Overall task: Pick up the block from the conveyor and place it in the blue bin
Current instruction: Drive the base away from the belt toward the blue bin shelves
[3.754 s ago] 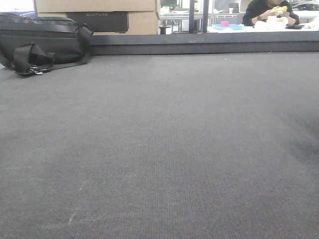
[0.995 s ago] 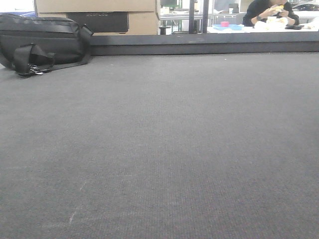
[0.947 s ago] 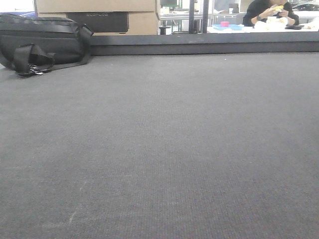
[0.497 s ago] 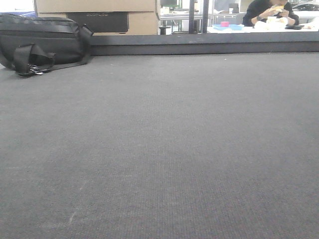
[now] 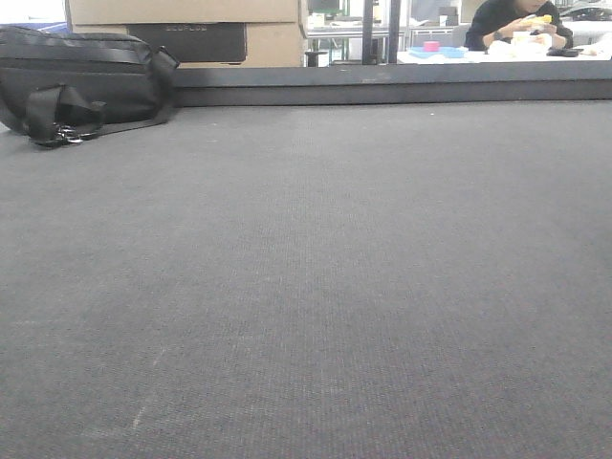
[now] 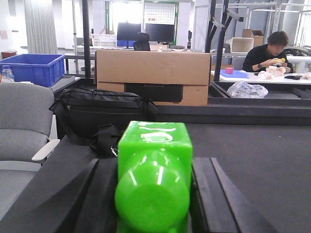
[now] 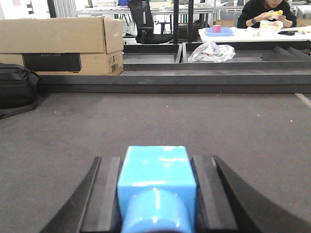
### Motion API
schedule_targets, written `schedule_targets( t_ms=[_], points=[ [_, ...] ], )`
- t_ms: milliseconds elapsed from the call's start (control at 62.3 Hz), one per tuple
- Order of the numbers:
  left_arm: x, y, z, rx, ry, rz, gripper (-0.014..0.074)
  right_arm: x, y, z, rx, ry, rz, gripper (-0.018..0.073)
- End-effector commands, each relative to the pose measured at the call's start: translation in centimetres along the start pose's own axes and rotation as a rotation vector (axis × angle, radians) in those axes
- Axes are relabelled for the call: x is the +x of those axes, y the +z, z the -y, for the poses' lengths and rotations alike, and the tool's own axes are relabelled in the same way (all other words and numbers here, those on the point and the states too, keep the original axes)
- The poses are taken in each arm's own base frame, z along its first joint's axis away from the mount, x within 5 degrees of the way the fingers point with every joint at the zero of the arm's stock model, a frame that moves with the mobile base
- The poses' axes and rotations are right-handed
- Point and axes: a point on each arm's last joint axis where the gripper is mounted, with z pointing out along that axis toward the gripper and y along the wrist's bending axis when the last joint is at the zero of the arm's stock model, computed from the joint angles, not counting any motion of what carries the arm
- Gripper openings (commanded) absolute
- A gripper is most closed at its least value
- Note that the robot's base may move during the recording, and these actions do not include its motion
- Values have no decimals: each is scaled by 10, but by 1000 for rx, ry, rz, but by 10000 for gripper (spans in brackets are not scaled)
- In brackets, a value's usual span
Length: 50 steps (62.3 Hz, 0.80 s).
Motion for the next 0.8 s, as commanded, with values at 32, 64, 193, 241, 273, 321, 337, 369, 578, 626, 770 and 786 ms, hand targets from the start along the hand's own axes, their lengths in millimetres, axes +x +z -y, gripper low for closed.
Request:
schedule_targets(
  t_ms=[32,64,193,241,273,321,337,369,578,626,770,786],
  points=[
    [-1,-1,0,2,-5,13,-111,-2,-1,1,6,-15,34,-162],
    [-1,-1,0,2,-5,13,-111,-2,-1,1,6,-15,34,-162],
    [-1,-1,0,2,-5,13,-111,-2,-1,1,6,-15,34,-162],
    [-1,-1,0,2,-5,13,-111,-2,-1,1,6,-15,34,-162],
    [-1,-1,0,2,-5,13,-111,-2,-1,1,6,-15,34,-162],
    [-1,-1,0,2,-5,15,-111,-2,-1,1,6,-15,34,-162],
    [-1,-1,0,2,-5,17,-111,-2,-1,1,6,-15,34,-162],
    [-1,-1,0,2,-5,17,-111,-2,-1,1,6,-15,34,-162],
    [-1,-1,0,2,-5,17,-111,-3,-1,1,6,-15,36,-162],
    [-1,-1,0,2,-5,17,-111,-3,-1,1,6,-15,36,-162],
    [-1,-1,0,2,-5,17,-111,-3,-1,1,6,-15,36,-162],
    [-1,-1,0,2,-5,17,-111,-3,-1,1,6,-15,36,-162]
  ],
)
